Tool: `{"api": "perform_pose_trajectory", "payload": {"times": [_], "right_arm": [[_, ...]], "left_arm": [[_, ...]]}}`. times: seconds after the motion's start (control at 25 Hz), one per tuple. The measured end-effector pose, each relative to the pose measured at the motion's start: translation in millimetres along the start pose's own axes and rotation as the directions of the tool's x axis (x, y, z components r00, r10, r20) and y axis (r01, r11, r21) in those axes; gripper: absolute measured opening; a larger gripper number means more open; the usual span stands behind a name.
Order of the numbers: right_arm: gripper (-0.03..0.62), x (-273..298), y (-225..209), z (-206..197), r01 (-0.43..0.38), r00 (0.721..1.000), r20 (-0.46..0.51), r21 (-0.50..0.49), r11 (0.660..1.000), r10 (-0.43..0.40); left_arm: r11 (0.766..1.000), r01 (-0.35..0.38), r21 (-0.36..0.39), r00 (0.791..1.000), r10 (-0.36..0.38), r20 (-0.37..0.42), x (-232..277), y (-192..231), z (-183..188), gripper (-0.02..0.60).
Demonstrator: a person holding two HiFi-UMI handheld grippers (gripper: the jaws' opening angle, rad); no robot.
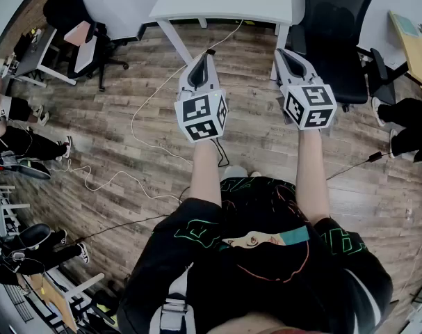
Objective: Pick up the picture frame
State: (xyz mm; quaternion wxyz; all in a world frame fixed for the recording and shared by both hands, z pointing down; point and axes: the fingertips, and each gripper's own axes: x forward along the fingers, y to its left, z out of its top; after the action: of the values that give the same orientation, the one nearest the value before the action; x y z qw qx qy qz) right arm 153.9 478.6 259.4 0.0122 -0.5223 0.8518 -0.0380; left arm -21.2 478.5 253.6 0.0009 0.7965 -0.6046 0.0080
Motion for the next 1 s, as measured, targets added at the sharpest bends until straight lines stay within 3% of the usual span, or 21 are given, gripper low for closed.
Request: {"api": "perform_pose_trajectory", "payload": {"times": [0.12,0.28,0.72,0.84,1.0], "right_arm": [[-0.005,0,1,11,0.000,1.000,0.024,-0.035,0.999,0.001],[-0.003,0,4,18,0.002,0.998,0.055,-0.006,1.000,-0.001],[-0.002,-2,-3,14,-0.007,0.999,0.038,0.036,0.999,0.006],[-0.002,2,2,10,-0.025,0.999,0.036,0.050,0.998,0.023],[-0.002,4,4,14,-0.071,0.993,0.102,0.114,0.991,0.059]], "left_arm": [[0.999,0.030,-0.020,0.999,-0.030,0.012,-3,-8,8,0.006],[0.999,0.037,-0.017,0.999,-0.036,0.017,-8,-7,11,0.006],[0.998,0.031,-0.056,0.999,-0.031,0.014,-9,-7,5,0.006],[0.995,0.029,-0.095,1.000,-0.029,0.006,-11,1,0,0.006],[0.986,0.043,-0.160,0.999,-0.039,0.025,-11,7,-2,0.005]]}}
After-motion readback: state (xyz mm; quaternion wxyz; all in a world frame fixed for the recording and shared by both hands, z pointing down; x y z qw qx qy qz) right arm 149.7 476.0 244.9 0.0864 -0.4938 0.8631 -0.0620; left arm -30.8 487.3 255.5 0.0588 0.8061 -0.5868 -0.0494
